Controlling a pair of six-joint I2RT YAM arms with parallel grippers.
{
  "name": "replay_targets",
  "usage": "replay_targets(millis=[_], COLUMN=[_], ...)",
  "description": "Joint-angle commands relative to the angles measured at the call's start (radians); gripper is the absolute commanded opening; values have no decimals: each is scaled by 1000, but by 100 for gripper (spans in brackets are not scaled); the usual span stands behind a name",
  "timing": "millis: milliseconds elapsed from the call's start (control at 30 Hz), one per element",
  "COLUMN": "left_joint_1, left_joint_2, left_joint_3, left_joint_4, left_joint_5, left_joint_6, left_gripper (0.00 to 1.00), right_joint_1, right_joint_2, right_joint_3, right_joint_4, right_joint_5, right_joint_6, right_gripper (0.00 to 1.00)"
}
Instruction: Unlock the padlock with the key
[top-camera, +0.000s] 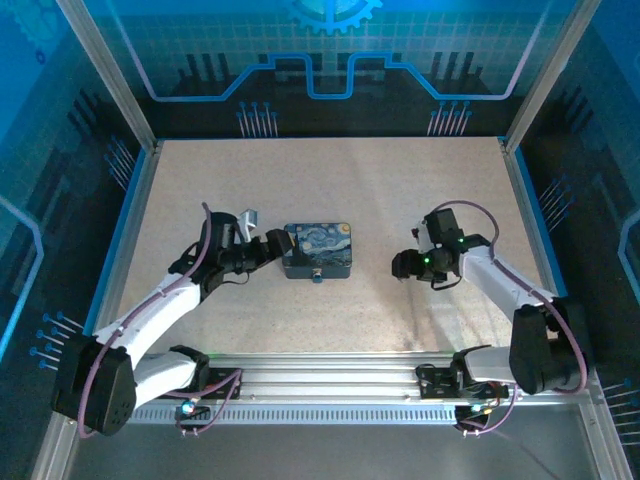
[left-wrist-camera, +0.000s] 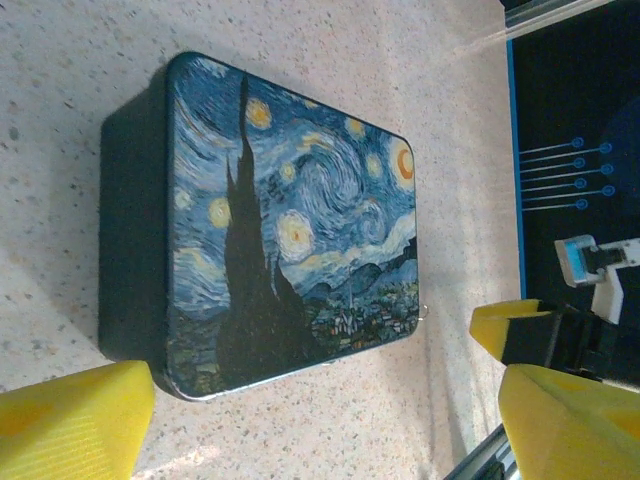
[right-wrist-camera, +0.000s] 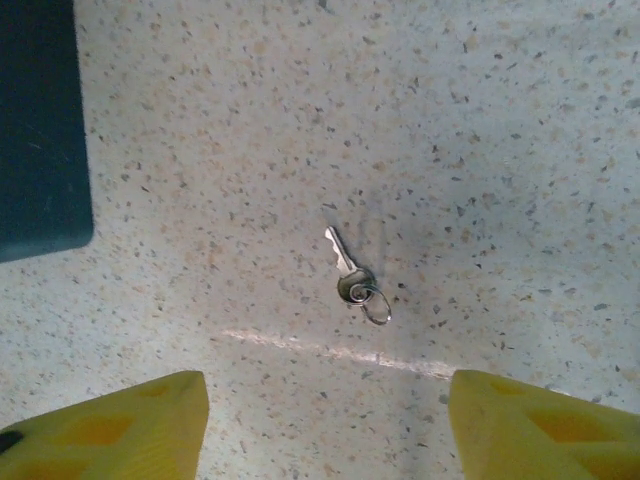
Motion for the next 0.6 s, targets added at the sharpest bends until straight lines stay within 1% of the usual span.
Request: replay_targets(millis=[0,133,567], left_joint_1=[-11,-14,-14], left_joint_2=[-17,-20,-26], left_joint_3=[-19,-20,-23], left_joint_4=[29,28,19], left_joint_5=[19,17,10], left_joint_6=[-20,-20,-20], left_gripper=[91,91,91], right_joint_1=[-10,-10,-6], right_joint_2=[48,98,188], right_joint_3=[14,26,38], right_joint_4=[-39,-20,62], right_joint_5=[-2,2,-27], right_joint_6=[-20,-5,39], right_gripper=[61,54,40])
